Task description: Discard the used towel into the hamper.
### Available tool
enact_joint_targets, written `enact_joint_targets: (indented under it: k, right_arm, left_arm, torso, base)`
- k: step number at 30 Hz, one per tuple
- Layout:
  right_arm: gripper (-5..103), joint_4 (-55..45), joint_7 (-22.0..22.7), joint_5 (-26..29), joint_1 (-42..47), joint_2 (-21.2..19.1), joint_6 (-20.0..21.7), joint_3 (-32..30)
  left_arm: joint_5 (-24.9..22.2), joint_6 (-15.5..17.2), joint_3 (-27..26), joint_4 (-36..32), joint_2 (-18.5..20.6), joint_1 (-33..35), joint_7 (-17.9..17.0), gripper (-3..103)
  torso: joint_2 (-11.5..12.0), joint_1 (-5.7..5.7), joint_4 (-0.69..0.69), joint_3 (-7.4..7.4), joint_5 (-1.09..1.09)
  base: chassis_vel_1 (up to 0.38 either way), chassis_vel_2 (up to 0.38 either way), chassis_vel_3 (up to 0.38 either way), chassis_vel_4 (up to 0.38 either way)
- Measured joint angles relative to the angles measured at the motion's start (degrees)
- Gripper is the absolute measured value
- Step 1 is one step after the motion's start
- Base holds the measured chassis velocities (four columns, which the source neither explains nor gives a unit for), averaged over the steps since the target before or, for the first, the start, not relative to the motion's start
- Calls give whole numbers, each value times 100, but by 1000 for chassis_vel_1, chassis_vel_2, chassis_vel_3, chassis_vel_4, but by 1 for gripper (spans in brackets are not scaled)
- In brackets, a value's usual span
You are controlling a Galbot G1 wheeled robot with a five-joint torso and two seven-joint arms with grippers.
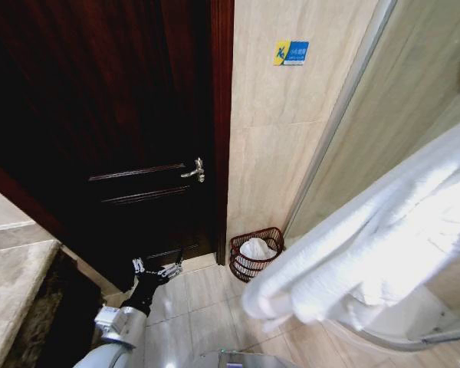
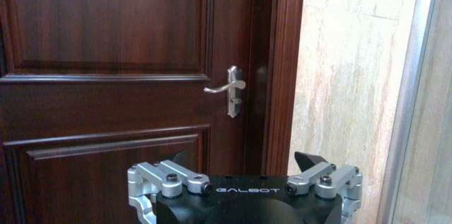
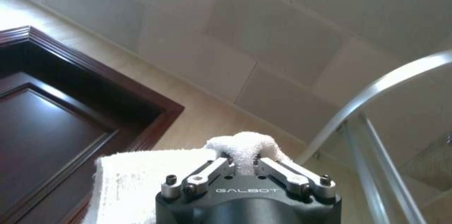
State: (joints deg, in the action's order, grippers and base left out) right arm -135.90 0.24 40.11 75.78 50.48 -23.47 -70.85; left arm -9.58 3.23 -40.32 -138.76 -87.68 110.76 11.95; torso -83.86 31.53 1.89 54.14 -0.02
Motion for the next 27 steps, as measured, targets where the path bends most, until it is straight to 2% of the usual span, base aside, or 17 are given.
enact_joint_targets:
  k: [6, 13, 19, 24, 27]
  right_arm:
    - [5, 465, -68, -151, -422, -120, -131, 582]
    - [5, 1214, -114, -356, -1365, -229, -231, 1405]
    - [5, 1619, -163, -429, -1894, -293, -261, 1826]
    - [5, 2184, -260, -520, -2560, -338, -322, 2251]
    - [5, 2677, -331, -572, -3299, -467, -329, 2503]
  left_arm:
    - [0, 0, 0, 0, -1, 0, 0, 100]
    - [0, 0, 0, 0, -1, 0, 0, 100]
    - [0, 0, 0, 0, 0, 0, 0, 100]
    - [0, 0, 0, 0, 0, 0, 0, 100]
    - [0, 0, 0, 0, 0, 0, 0, 100]
  torso:
    - [0, 0, 0, 0, 4]
    - [0, 0, 1, 0, 2]
    - [0, 0, 0, 0, 1]
    - [1, 1, 0, 1, 5]
    - [1, 0, 0, 0, 1]
  base:
    - [0, 0, 0, 0]
    - [0, 0, 0, 0]
    - [0, 0, 0, 0]
    - [0, 0, 0, 0]
    - [0, 0, 0, 0]
